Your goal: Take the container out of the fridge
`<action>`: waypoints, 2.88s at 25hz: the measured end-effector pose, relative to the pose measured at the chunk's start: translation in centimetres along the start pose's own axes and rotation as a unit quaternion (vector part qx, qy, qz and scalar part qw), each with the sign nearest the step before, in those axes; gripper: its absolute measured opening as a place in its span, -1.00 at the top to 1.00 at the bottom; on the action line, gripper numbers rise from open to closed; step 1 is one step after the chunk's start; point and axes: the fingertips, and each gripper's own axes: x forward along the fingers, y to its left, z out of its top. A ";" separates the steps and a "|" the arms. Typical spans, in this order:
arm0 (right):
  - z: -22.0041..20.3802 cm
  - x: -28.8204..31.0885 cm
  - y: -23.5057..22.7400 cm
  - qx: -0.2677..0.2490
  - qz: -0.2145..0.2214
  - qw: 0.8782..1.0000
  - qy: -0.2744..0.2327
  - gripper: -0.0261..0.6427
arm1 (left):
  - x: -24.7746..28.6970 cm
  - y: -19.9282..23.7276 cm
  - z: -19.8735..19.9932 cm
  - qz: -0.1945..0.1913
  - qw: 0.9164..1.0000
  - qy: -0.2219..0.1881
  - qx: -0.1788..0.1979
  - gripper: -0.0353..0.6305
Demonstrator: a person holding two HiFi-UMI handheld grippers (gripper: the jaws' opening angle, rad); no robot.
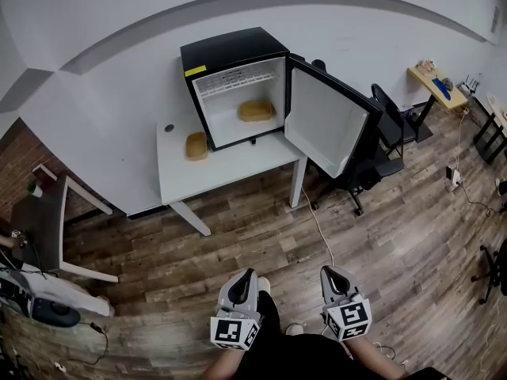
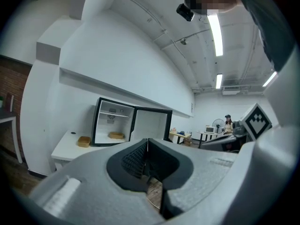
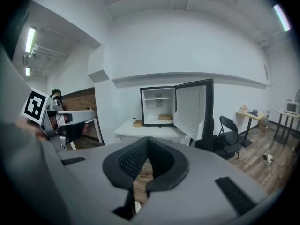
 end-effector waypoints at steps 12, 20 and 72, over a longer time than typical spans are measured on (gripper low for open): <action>7.6 14.2 0.2 -0.028 0.006 1.000 0.005 0.94 | 9.9 10.9 1.9 -0.020 1.000 0.008 -0.015 0.85; 10.9 20.4 0.2 -0.040 -0.004 0.999 0.007 0.94 | 15.3 14.9 3.6 -0.044 0.999 -0.002 -0.019 0.85; 21.6 47.8 -11.6 -0.028 0.090 0.995 -0.011 0.94 | 40.2 26.7 5.5 0.039 0.998 0.040 -0.022 0.85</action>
